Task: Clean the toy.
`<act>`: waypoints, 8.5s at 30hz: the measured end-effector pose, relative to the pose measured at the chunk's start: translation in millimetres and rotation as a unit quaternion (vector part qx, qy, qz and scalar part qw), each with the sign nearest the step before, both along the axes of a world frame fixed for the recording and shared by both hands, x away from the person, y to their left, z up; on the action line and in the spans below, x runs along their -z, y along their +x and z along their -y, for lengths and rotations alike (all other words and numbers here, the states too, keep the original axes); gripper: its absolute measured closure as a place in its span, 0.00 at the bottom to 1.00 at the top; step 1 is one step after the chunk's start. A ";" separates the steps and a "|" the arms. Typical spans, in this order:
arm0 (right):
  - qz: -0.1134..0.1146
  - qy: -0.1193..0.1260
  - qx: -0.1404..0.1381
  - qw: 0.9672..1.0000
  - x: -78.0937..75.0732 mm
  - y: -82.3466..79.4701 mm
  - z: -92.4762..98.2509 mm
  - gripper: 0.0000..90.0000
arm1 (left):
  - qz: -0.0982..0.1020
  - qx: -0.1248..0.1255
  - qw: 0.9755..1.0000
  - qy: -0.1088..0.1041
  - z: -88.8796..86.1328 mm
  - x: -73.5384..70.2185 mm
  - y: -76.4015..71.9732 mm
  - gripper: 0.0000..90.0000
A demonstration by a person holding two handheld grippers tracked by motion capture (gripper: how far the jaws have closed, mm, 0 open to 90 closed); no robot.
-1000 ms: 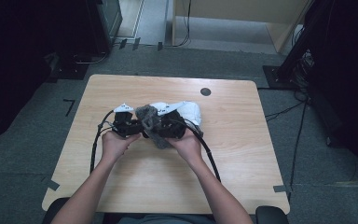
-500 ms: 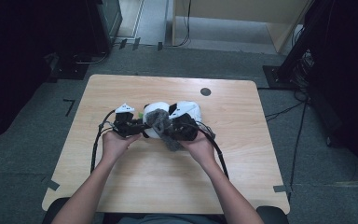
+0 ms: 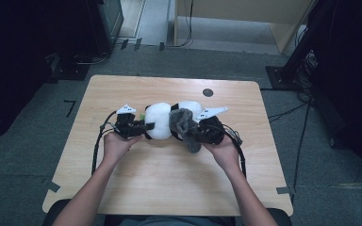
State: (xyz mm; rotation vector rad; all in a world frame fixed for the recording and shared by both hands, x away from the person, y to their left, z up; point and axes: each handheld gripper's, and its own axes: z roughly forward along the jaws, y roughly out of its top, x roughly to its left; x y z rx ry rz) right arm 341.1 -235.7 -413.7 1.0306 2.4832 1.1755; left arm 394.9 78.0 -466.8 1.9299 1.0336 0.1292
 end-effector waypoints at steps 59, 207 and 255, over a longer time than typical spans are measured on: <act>-0.005 0.028 -0.058 0.998 26.2 33.0 -94.0 0.87 | -0.007 -0.003 1.000 -0.003 0.2 -1.8 1.4 0.70; -0.002 0.007 0.100 0.995 30.7 63.2 50.6 0.87 | 0.042 0.151 0.987 0.023 -2.7 8.0 47.2 0.02; 0.069 0.068 0.084 0.992 -40.4 22.6 33.0 0.88 | 0.053 0.081 0.992 -0.086 12.6 -21.7 -9.1 0.64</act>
